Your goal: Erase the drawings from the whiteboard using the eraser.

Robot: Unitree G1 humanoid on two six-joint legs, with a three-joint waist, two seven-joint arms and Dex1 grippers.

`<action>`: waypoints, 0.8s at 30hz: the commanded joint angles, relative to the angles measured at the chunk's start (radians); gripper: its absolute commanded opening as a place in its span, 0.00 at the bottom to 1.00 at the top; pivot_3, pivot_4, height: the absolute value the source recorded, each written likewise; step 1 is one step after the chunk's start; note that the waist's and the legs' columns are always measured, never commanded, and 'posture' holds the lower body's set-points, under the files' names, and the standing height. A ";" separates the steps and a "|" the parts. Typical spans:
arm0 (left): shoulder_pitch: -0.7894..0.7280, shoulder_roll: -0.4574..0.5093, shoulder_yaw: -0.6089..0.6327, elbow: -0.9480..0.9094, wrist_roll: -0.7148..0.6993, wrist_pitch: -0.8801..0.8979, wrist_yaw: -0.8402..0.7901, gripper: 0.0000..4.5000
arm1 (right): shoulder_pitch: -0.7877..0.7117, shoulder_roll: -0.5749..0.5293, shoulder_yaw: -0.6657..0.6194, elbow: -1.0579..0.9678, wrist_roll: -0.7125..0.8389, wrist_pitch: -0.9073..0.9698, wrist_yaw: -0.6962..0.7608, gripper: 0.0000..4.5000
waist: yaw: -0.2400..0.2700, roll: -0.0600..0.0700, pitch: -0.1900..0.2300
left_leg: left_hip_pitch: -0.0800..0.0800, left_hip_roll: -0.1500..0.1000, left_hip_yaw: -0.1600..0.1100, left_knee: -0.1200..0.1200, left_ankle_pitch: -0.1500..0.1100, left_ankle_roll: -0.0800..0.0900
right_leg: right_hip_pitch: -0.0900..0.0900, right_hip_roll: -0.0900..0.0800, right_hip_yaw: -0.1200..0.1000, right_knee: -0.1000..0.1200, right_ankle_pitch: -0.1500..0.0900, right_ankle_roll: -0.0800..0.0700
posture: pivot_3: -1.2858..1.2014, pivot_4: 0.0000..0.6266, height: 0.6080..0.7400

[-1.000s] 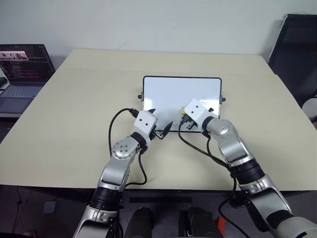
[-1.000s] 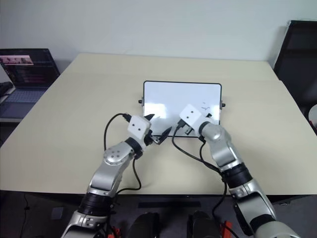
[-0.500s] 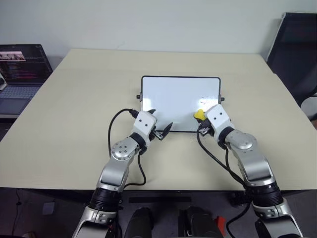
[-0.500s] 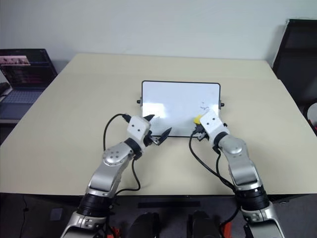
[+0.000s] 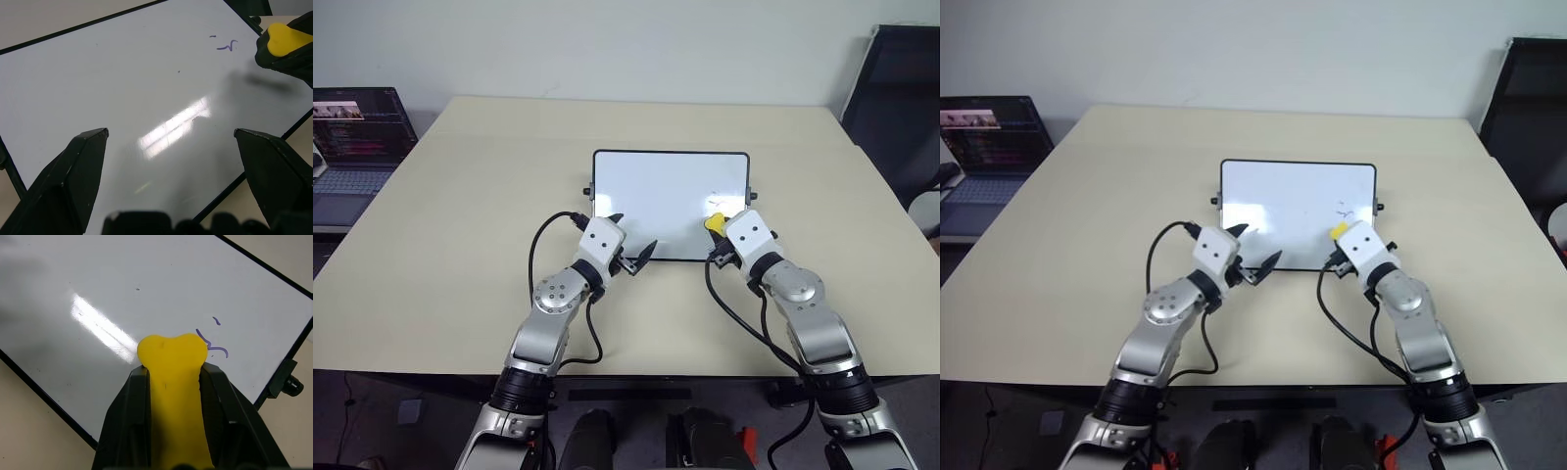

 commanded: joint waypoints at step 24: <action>-0.042 -0.013 -0.009 0.015 -0.008 -0.028 -0.005 1.00 | -0.296 -0.028 -0.032 0.295 -0.001 -0.085 -0.028 0.23 | -0.001 0.000 0.000 | 0.000 0.000 0.000 0.000 0.000 0.000 | 0.000 0.000 0.000 0.000 0.003 -0.005 | 0.52 0.24 1.00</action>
